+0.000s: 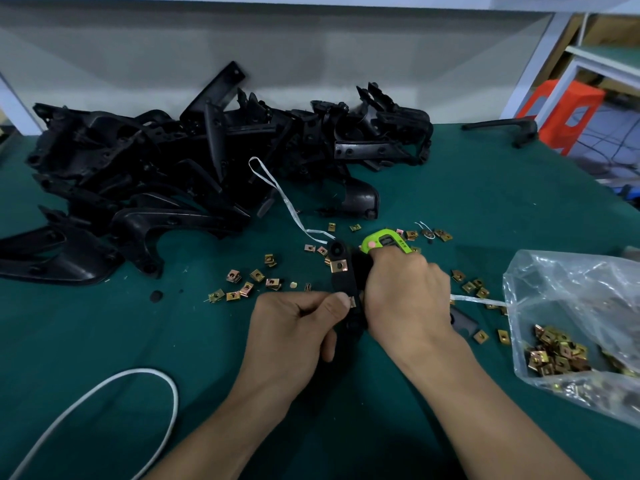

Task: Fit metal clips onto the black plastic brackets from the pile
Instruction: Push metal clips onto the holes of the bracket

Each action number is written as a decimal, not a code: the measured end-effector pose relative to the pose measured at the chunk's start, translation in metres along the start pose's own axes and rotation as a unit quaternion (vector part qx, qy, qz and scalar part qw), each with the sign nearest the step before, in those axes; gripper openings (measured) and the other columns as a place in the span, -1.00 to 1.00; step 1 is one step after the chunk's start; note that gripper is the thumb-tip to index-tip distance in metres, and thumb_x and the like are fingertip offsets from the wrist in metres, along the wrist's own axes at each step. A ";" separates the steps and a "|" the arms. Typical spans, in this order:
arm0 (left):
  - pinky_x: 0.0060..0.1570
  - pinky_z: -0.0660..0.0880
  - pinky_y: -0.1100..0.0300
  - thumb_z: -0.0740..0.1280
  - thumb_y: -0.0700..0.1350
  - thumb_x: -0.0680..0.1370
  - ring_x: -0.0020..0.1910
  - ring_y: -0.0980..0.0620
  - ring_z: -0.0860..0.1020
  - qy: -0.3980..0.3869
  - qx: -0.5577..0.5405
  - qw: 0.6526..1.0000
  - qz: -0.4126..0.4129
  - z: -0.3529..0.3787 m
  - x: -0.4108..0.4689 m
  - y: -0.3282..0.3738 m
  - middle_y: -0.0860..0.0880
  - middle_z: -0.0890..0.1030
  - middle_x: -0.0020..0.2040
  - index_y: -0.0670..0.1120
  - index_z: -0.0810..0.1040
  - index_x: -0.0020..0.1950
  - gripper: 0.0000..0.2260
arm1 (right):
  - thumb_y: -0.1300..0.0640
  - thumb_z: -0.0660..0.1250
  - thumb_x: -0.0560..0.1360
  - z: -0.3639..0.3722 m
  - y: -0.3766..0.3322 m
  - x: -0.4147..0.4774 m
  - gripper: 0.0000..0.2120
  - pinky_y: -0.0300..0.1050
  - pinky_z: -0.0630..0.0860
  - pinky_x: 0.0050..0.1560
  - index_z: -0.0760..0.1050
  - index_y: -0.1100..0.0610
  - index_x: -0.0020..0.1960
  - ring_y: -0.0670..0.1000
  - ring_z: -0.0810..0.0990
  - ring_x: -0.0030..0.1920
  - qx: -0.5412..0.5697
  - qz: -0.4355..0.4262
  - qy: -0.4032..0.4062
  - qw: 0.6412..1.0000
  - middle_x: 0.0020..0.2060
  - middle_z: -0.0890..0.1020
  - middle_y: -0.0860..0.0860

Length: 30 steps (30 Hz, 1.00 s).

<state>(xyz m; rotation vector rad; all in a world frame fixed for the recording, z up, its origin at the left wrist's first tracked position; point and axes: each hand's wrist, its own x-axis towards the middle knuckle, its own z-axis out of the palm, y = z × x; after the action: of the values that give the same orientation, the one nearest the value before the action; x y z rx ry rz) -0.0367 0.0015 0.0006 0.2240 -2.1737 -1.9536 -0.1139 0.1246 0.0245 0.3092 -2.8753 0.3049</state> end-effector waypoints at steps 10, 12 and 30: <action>-0.35 0.22 0.14 0.49 0.12 0.40 -0.53 0.08 0.29 -0.132 -0.168 0.975 -0.055 -0.016 0.015 0.001 -0.02 0.38 -0.60 -0.04 0.51 -0.49 -0.63 | 0.21 0.38 0.40 -0.013 -0.004 -0.004 -0.80 -0.08 0.31 -0.22 0.38 -0.01 -0.18 0.18 0.47 -0.27 0.076 -0.001 -0.039 0.996 -0.23 0.61 0.04; -0.39 0.29 0.26 0.54 0.17 0.37 -0.54 0.11 0.32 -0.130 -0.159 0.978 -0.026 -0.018 0.015 0.001 0.00 0.41 -0.59 -0.02 0.57 -0.47 -0.64 | 0.16 0.42 0.37 -0.014 -0.008 -0.005 -0.83 -0.10 0.33 -0.23 0.42 0.00 -0.19 0.19 0.58 -0.21 0.075 -0.005 -0.046 0.996 -0.24 0.62 0.03; 0.07 0.35 0.65 0.49 -0.35 0.48 0.05 0.52 0.55 0.138 0.032 0.989 0.047 0.028 -0.002 0.055 0.57 0.56 -0.08 0.15 0.58 0.33 -0.46 | 0.20 0.35 0.47 -0.050 -0.013 0.002 -0.91 -0.12 0.35 -0.22 0.53 0.06 -0.05 0.14 0.67 -0.05 -0.009 0.059 -0.048 0.997 -0.09 0.66 0.05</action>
<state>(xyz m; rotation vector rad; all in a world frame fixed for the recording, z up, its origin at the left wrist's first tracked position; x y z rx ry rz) -0.0404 0.0347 0.0520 0.3700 -2.0295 -1.6928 -0.1019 0.1234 0.0750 0.1562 -2.9959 0.2928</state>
